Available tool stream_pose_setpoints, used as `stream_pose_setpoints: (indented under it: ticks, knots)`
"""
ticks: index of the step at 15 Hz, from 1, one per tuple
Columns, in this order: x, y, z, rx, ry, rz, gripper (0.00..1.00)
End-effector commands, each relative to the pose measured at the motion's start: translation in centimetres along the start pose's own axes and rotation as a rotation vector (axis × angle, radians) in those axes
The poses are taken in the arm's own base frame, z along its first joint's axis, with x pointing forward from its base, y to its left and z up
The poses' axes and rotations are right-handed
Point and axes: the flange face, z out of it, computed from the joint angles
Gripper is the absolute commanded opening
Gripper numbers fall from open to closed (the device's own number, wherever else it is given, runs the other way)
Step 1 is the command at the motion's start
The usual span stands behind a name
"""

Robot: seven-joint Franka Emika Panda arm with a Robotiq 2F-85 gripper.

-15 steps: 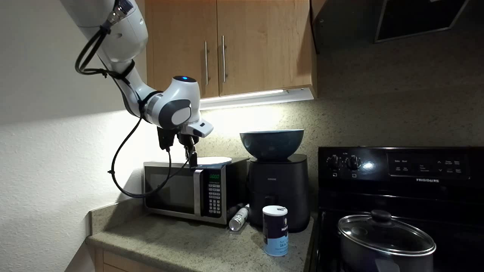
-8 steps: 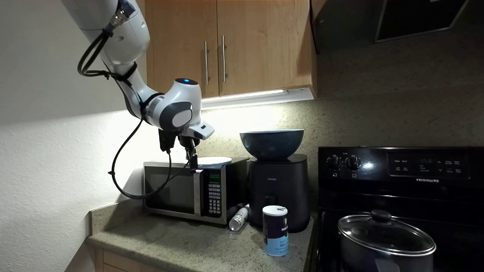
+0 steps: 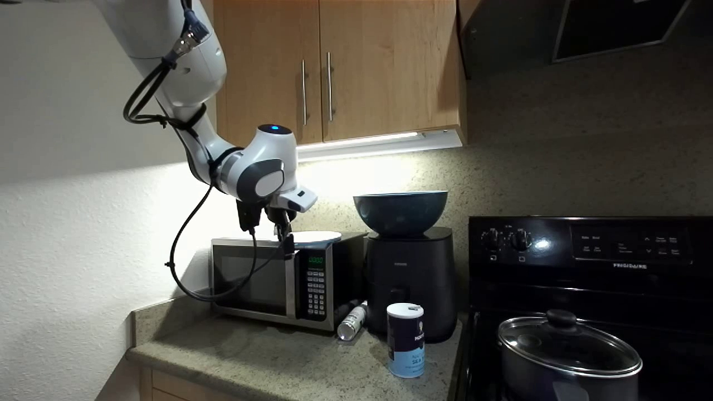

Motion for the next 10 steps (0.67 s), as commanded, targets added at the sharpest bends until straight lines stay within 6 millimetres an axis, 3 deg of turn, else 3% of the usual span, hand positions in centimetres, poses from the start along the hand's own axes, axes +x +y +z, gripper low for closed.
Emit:
stream_pose_setpoints:
  ticks: [1, 9, 10]
  knots:
    - [0.1, -0.7, 0.3, 0.029, 0.032, -0.047, 0.6]
    - [-0.2, -1.7, -0.3, 0.08, 0.053, -0.114, 0.09]
    - [-0.3, -1.7, -0.3, 0.079, 0.053, -0.124, 0.07]
